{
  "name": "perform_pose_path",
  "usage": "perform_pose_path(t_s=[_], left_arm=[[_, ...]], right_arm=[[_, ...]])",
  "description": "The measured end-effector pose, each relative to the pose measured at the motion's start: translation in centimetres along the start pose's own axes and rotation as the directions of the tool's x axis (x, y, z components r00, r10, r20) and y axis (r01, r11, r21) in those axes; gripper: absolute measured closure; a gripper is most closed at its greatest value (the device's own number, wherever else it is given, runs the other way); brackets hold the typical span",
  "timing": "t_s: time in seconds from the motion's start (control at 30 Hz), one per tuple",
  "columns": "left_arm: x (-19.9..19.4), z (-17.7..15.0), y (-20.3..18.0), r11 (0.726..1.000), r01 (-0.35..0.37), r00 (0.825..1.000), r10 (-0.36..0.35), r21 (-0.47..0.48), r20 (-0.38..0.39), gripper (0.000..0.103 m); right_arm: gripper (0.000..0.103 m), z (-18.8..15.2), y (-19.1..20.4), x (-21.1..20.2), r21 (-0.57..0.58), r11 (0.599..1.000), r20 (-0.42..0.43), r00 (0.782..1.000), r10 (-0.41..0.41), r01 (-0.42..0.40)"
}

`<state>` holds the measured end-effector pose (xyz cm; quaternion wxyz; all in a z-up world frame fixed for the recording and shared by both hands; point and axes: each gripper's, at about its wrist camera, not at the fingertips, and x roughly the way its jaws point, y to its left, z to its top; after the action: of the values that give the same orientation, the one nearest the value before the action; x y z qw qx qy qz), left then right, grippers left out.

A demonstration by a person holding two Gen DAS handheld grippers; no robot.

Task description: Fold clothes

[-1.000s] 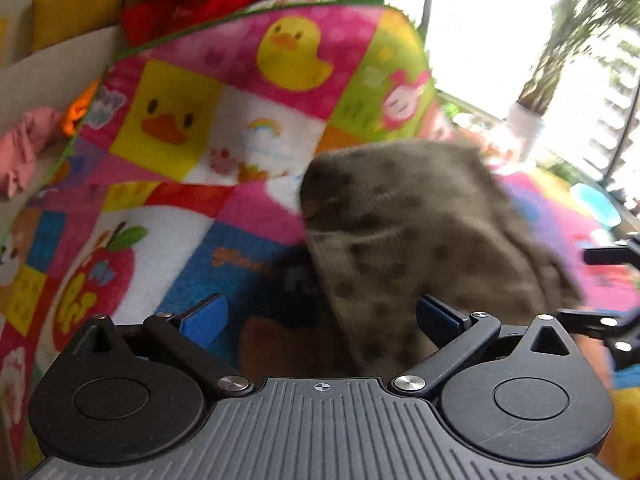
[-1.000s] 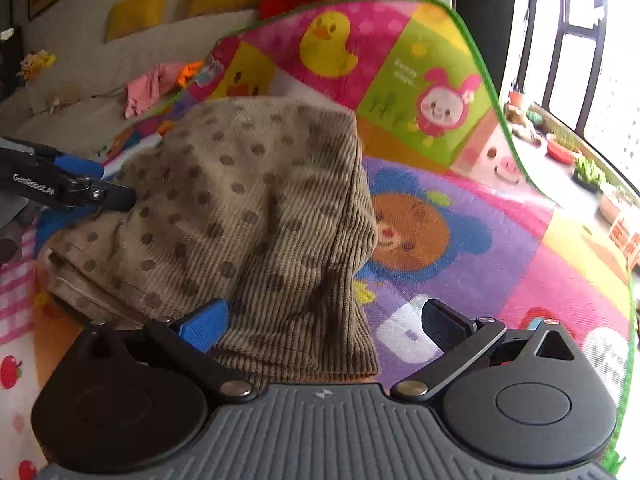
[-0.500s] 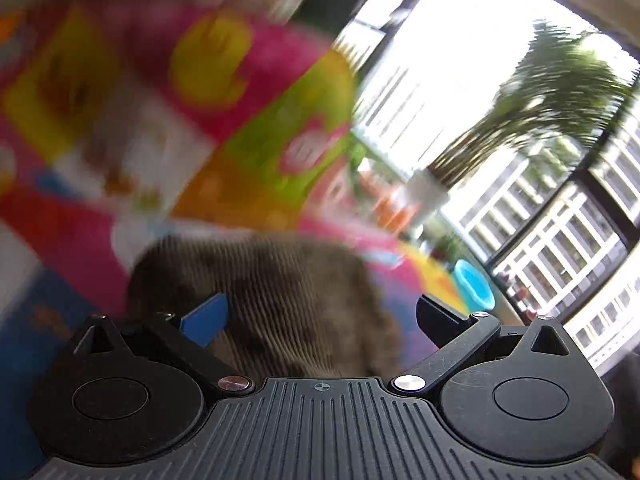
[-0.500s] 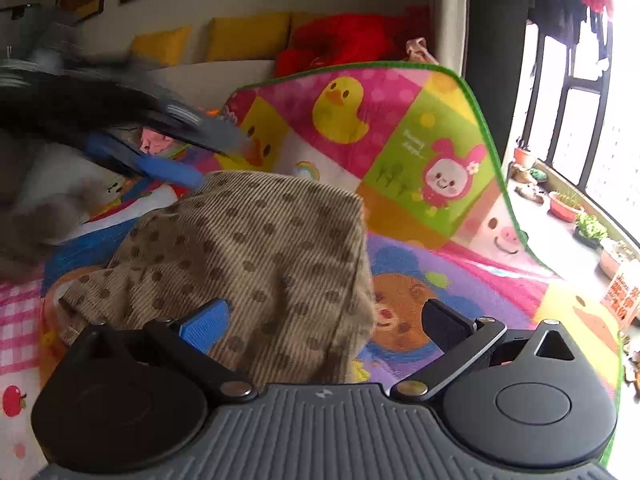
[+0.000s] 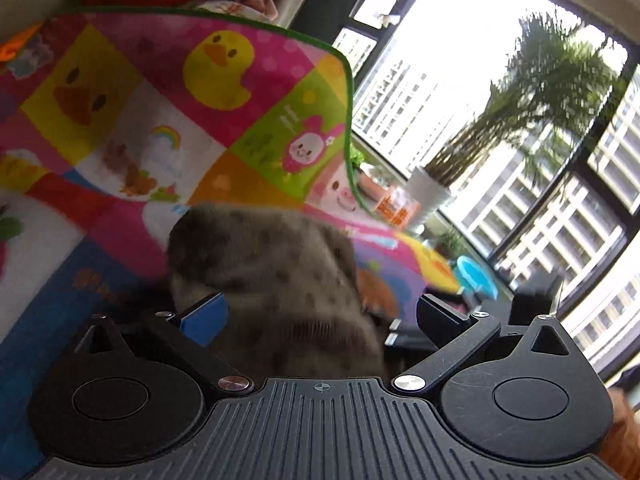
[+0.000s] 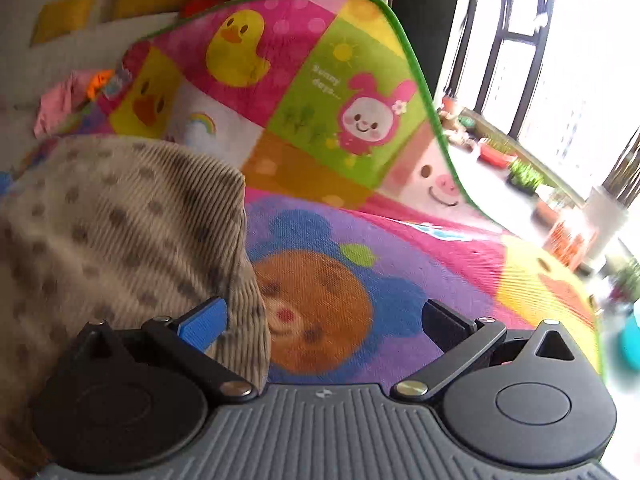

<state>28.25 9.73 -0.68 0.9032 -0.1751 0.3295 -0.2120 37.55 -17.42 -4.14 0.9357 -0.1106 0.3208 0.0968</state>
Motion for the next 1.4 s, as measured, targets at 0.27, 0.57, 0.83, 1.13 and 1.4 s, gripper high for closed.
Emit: perform_pose_path(t_s=[0.27, 0.57, 0.83, 1.13, 1.4], left_arm=[[0.6, -6.3, 1.8, 0.968, -0.235, 0.965, 0.243, 0.086, -0.101, 0.0], [-3.2, -8.5, -3.0, 0.937, -0.335, 0.942, 0.331, 0.101, 0.049, 0.0], [-5.5, -13.6, -7.3, 0.911, -0.389, 0.913, 0.362, 0.136, 0.19, 0.0], [-1.8, -14.6, -7.5, 0.828, -0.529, 0.848, 0.526, 0.187, 0.068, 0.0], [-1.5, -14.7, -7.0, 0.828, -0.53, 0.847, 0.528, 0.181, 0.063, 0.0]], right_arm=[[0.0, -3.7, 0.6, -5.6, -0.021, 0.987, 0.012, 0.987, 0.16, -0.16], [0.0, -5.6, 0.6, -10.4, 0.038, 0.99, 0.071, 0.989, 0.133, -0.136], [0.0, -9.6, 1.1, -14.3, 0.026, 0.989, 0.089, 0.986, 0.14, -0.142], [0.0, -10.5, 1.5, -11.9, 0.013, 0.989, 0.002, 0.989, 0.146, -0.146], [0.0, -10.4, 1.2, -11.1, 0.037, 0.984, -0.004, 0.985, 0.175, -0.175]])
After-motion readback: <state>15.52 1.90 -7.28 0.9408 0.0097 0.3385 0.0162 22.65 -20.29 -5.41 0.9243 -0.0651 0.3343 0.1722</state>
